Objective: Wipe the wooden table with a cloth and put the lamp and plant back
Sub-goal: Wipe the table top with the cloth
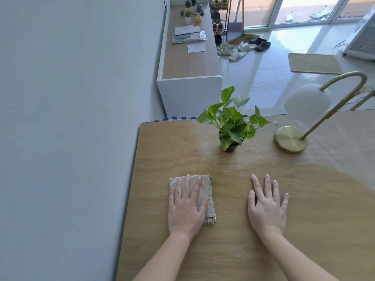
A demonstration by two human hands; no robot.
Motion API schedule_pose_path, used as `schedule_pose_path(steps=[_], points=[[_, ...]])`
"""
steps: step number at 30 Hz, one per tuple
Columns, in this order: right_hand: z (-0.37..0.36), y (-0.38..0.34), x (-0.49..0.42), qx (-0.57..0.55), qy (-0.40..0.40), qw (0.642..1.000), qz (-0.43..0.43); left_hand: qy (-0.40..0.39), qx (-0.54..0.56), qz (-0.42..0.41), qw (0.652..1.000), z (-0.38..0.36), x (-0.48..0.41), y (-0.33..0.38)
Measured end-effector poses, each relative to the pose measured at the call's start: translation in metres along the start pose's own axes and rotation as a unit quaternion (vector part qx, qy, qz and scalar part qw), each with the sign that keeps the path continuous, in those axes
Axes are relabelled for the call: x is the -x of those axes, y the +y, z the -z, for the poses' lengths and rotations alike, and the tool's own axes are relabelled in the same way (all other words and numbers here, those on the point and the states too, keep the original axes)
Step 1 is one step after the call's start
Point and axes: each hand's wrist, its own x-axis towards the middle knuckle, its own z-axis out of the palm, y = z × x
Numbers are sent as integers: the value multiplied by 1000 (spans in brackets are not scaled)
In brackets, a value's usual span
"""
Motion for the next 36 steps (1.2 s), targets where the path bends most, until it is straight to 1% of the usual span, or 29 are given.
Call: schedule_pose_path(steps=[4,15,21,24,28,31,36], points=[[-6,2,-1,10,11,1000,-5,-3,-6,5,1000,6,-33,5],[-20,5,-6,19,58,998,-14,11,-13,-15,1000,34,-170,21],[-23,6,-9,28,84,996,-6,7,-29,-1,1000,52,-235,30],[-24,7,-10,28,87,996,-5,11,-31,4,999,62,-252,36],[-24,8,-10,29,85,996,-7,-16,-49,7,999,79,-263,44],[-23,9,-11,27,87,996,-10,-5,-49,8,999,77,-271,44],[-23,8,-10,26,73,997,-15,-35,-73,3,997,72,-272,40]])
